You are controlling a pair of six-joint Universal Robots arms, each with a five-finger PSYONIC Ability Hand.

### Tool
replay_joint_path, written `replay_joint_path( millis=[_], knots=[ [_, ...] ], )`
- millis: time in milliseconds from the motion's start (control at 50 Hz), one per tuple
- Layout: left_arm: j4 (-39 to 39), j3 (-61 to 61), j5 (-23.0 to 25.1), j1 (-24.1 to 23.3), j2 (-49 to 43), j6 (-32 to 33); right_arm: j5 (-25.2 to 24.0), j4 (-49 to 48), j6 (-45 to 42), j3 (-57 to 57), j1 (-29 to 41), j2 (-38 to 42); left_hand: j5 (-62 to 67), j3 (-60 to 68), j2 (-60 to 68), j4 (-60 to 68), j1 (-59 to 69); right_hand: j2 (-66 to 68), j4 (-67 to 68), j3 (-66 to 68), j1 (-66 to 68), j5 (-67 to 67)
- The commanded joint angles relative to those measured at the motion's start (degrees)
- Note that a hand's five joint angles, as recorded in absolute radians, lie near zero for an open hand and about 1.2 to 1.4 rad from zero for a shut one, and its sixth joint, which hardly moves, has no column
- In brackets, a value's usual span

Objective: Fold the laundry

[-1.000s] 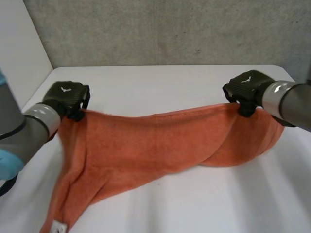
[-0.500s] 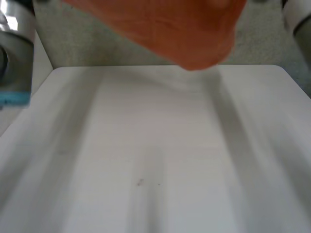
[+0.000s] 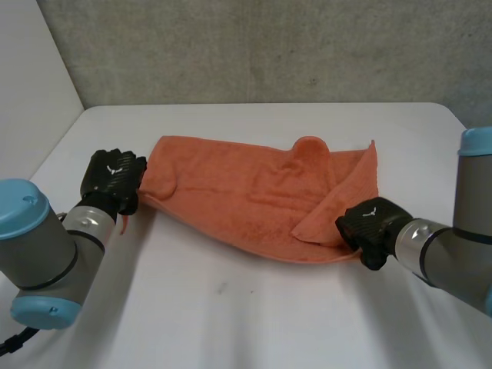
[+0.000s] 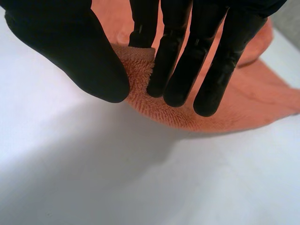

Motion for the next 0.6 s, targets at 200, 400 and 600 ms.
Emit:
replay_joint_path(
  millis=[200,400,600],
  knots=[
    [-0.40,-3.54,0.07,-0.68,2.87,-0.03,-6.55,4.83,-0.88,-7.87,0.14,-6.43,14.86,11.56,11.28,11.45,14.62,-46.74,-47.60,-47.32,-35.65,-46.44],
    [-0.40,-3.54,0.07,-0.42,2.87,0.06,-9.99,5.88,-10.01,-17.89,4.09,6.66,14.86,11.56,11.28,11.45,14.62,-46.23,-47.10,-46.81,-35.14,-45.93],
    [-0.40,-3.97,0.07,-0.24,2.87,0.06,-10.16,6.59,-22.59,-25.19,5.76,18.80,14.86,11.56,11.28,11.45,14.62,-43.04,-43.91,-43.62,-31.95,-42.74]
  ],
)
